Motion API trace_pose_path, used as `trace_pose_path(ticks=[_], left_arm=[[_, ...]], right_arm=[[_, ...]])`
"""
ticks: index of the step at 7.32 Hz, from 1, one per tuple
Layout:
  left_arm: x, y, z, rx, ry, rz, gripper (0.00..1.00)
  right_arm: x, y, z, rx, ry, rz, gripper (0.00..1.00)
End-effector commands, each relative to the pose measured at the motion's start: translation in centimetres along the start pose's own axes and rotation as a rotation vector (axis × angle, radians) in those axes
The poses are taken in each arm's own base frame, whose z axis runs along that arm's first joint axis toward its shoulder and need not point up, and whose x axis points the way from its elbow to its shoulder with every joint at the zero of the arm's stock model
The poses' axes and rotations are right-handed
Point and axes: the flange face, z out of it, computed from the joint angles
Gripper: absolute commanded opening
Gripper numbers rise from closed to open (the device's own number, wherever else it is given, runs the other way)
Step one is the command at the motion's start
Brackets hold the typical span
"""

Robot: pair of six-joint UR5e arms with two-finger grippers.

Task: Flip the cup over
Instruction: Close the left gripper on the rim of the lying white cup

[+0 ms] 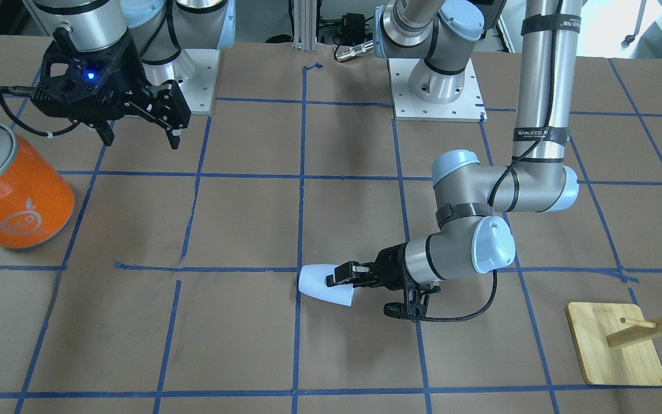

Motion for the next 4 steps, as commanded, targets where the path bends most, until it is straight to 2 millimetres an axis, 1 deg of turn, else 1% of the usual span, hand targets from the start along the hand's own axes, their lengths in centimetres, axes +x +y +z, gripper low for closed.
trace_pose_path(ticks=[1,2,3,4], left_arm=[[1.3,0.3,-1.5,0.032,-0.053,0.025,0.00],[2.5,0.5,-2.3,0.054,-0.111,0.035,0.00],[3.6,0.4,-3.6,0.084,-0.138,0.040,0.00],[4.4,0.3,-4.9,0.115,-0.210,0.054,0.00]], right_arm=[[0.0,0.0,0.0,0.000,0.000,0.000,1.00],[0.0,0.0,0.0,0.001,0.000,0.000,1.00],[0.1,0.0,0.0,0.001,0.001,0.000,1.00],[0.1,-0.1,0.0,0.003,0.000,0.002,1.00]])
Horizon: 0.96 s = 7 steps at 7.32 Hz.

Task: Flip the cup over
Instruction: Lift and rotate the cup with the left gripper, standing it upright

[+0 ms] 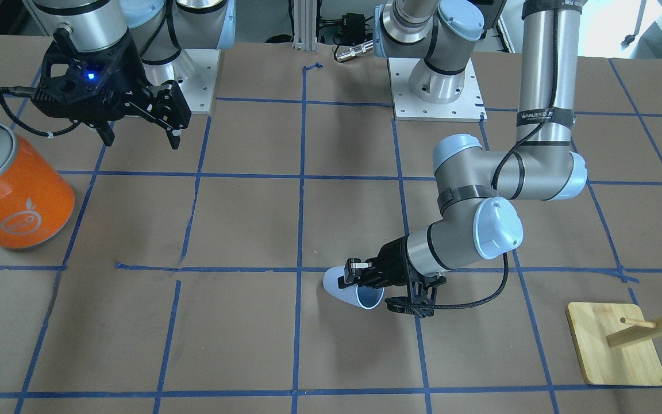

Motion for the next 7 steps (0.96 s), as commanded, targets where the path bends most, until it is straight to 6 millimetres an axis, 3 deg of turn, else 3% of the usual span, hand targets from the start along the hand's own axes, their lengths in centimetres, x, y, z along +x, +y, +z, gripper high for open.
trace_pose_path(ticks=[1,2,4,7], left_arm=[[1.1,-0.2,-3.5,0.087,-0.236,0.030,0.00],[0.8,-0.4,-5.5,0.138,-0.389,0.035,0.00],[-1.6,-1.7,-6.7,0.179,-0.567,0.031,0.00],[-3.6,-4.8,-7.0,0.316,-0.710,0.035,0.00]], right_arm=[[0.1,-0.1,0.0,0.001,0.001,0.001,1.00],[0.1,-0.1,-0.1,0.009,0.000,0.001,1.00],[0.1,-0.1,-0.1,0.011,0.002,-0.003,1.00],[0.1,-0.1,-0.1,0.011,0.003,-0.005,1.00]])
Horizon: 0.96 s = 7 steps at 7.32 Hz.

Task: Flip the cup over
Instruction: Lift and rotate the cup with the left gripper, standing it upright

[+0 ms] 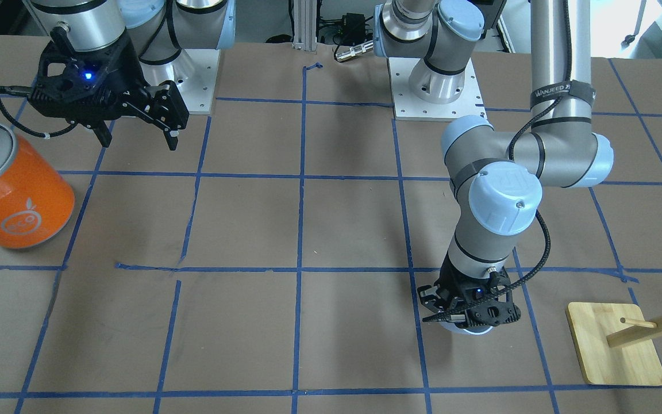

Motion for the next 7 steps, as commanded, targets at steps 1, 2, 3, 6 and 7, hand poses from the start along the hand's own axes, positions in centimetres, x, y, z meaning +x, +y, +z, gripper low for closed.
trace_pose_path(ticks=[1,2,3,6,7], left_arm=[[-2.0,-1.7,1.1,0.101,-0.062,-0.039,0.00],[-2.6,-1.6,1.9,0.100,-0.063,-0.051,0.00],[-2.6,-1.5,2.6,0.090,-0.065,-0.053,0.00],[-2.5,-0.4,4.5,0.063,-0.069,-0.054,0.00],[-2.5,-0.3,4.7,0.060,-0.070,-0.054,0.00]], right_arm=[[0.0,0.0,0.0,0.000,0.001,-0.001,1.00],[0.0,0.0,0.0,0.000,0.001,-0.001,1.00],[0.0,0.0,0.1,-0.001,0.002,0.000,1.00],[0.0,0.0,0.1,-0.003,0.004,-0.003,1.00],[0.0,0.0,0.1,-0.003,0.004,-0.003,1.00]])
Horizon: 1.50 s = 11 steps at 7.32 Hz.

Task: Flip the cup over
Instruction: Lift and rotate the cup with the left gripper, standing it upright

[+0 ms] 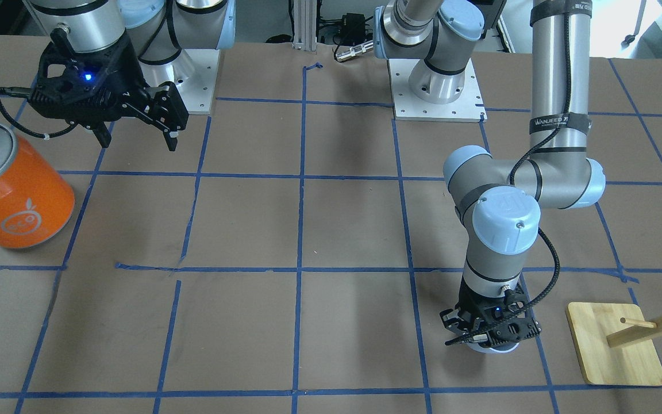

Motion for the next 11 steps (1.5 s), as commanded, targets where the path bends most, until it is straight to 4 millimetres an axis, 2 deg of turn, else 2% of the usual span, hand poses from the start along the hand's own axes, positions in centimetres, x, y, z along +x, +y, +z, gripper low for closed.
trace_pose_path(ticks=[1,3,4,5,7,8,9,11], left_arm=[[0.0,0.3,0.6,-0.010,-0.003,0.002,0.00],[-0.1,0.4,0.6,-0.010,-0.003,0.001,0.00],[-0.1,0.6,1.1,-0.020,-0.006,0.005,0.82],[0.0,0.5,1.1,-0.021,-0.003,0.013,1.00],[-0.3,-0.6,-2.1,0.030,0.006,0.016,1.00],[-0.6,-0.9,-4.4,0.060,0.010,0.028,1.00],[-0.8,-0.9,-7.0,0.056,0.009,0.034,1.00],[-1.1,1.2,-14.1,-0.031,0.011,0.055,1.00]], right_arm=[[0.0,0.0,0.0,0.001,0.000,0.000,1.00],[0.0,0.0,0.0,0.001,0.002,-0.002,1.00],[0.0,0.0,0.0,0.001,0.000,0.000,1.00],[0.0,0.0,0.0,0.001,0.002,-0.003,1.00],[0.0,0.0,0.0,0.001,0.005,0.004,1.00],[0.0,0.0,0.0,0.001,0.005,0.009,1.00],[0.0,0.0,0.0,0.001,0.005,0.009,1.00],[-0.1,0.0,0.0,-0.001,0.000,0.008,1.00]])
